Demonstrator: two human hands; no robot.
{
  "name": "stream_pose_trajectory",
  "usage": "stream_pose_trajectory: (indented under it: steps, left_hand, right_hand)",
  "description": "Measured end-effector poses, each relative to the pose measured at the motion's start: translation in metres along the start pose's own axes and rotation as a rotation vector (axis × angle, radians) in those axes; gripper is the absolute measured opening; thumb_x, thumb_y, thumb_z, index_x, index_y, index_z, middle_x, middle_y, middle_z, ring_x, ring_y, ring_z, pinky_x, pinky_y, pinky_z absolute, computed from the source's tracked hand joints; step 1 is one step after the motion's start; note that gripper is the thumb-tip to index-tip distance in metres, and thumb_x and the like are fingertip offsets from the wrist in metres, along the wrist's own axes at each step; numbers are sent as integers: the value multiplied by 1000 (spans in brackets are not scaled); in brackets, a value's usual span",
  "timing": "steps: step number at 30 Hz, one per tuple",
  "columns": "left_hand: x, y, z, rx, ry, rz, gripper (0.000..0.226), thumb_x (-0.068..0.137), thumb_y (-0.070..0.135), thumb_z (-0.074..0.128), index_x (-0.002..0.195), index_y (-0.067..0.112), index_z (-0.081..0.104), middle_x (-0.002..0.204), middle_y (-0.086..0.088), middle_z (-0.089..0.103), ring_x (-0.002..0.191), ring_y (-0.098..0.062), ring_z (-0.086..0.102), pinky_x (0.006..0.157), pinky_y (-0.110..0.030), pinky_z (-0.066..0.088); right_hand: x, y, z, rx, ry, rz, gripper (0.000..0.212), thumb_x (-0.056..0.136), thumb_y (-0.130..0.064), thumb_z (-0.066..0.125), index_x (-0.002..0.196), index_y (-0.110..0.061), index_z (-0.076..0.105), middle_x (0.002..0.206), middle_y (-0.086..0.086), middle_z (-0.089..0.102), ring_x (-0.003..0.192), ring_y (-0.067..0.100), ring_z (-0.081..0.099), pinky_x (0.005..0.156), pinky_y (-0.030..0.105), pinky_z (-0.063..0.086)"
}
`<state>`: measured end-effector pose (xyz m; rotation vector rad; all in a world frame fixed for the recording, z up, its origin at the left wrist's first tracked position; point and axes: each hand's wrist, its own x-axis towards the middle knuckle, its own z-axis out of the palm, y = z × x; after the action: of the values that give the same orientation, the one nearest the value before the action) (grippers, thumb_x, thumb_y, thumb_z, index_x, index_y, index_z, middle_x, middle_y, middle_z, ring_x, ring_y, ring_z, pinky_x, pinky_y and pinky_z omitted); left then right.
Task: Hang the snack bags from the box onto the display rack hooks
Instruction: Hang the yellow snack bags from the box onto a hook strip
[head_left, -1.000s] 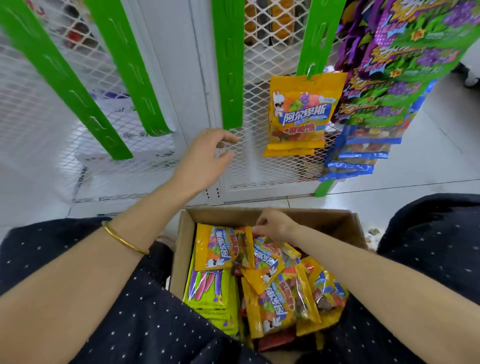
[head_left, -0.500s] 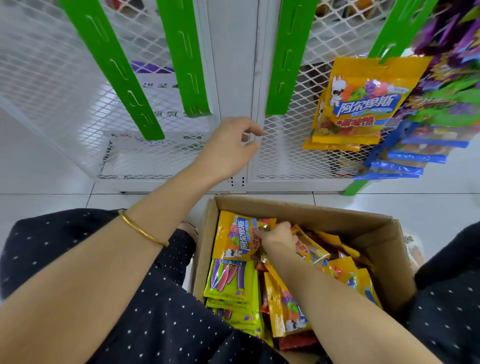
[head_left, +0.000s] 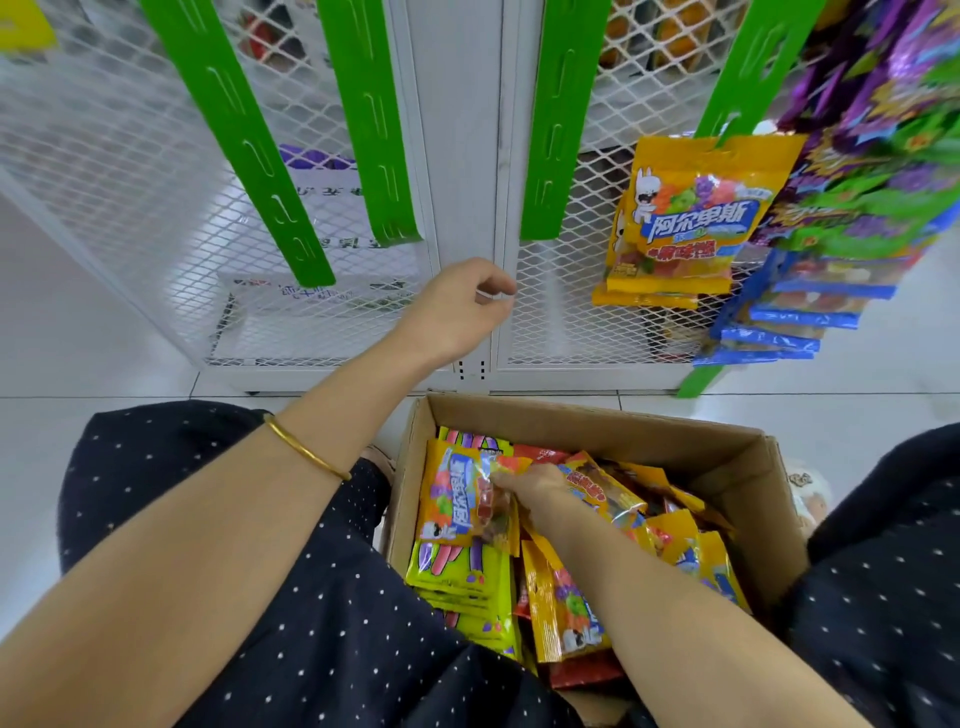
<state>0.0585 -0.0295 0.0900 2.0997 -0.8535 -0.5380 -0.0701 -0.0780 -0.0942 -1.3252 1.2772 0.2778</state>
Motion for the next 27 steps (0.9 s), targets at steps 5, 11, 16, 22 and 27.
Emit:
stream_pose_trajectory:
  steps: [5, 11, 16, 22, 27]
  left_hand:
    - [-3, 1, 1, 15, -12, -14, 23, 93, 15, 52, 115, 16, 59, 118, -2, 59, 101, -15, 56, 85, -29, 47]
    - [0, 5, 10, 75, -107, -157, 49, 90, 30, 59, 133, 10, 45, 134, -9, 49, 114, -19, 51, 90, -29, 42]
    - [-1, 26, 17, -83, -301, -205, 38, 86, 31, 65, 115, 7, 58, 114, -8, 63, 105, -25, 61, 91, -39, 50]
    - [1, 63, 30, -152, -154, 121, 7, 89, 8, 59, 91, 3, 62, 90, -17, 66, 78, -19, 59, 78, -33, 48]
    - [18, 88, 38, 152, -192, 337, 16, 88, 17, 62, 76, 26, 57, 75, 11, 55, 71, -7, 52, 66, -26, 40]
  right_hand:
    - [-21, -9, -26, 266, -163, -125, 7, 84, -10, 67, 87, -9, 61, 88, 7, 67, 81, 21, 63, 75, 37, 52]
    - [-51, -38, -117, 508, -317, -217, 14, 88, -9, 60, 102, -10, 58, 82, 7, 70, 72, 23, 63, 68, 39, 56]
    - [-75, -61, -169, 645, -307, -281, 30, 89, -19, 58, 117, -9, 57, 115, 15, 63, 101, 29, 63, 74, 41, 56]
    - [-101, -86, -201, 432, -91, -390, 42, 86, -22, 65, 123, -10, 50, 111, 9, 63, 100, 24, 61, 83, 40, 51]
    - [-122, -124, -219, -67, 133, -880, 49, 85, -24, 67, 131, -23, 48, 115, -6, 58, 105, 7, 56, 91, 27, 45]
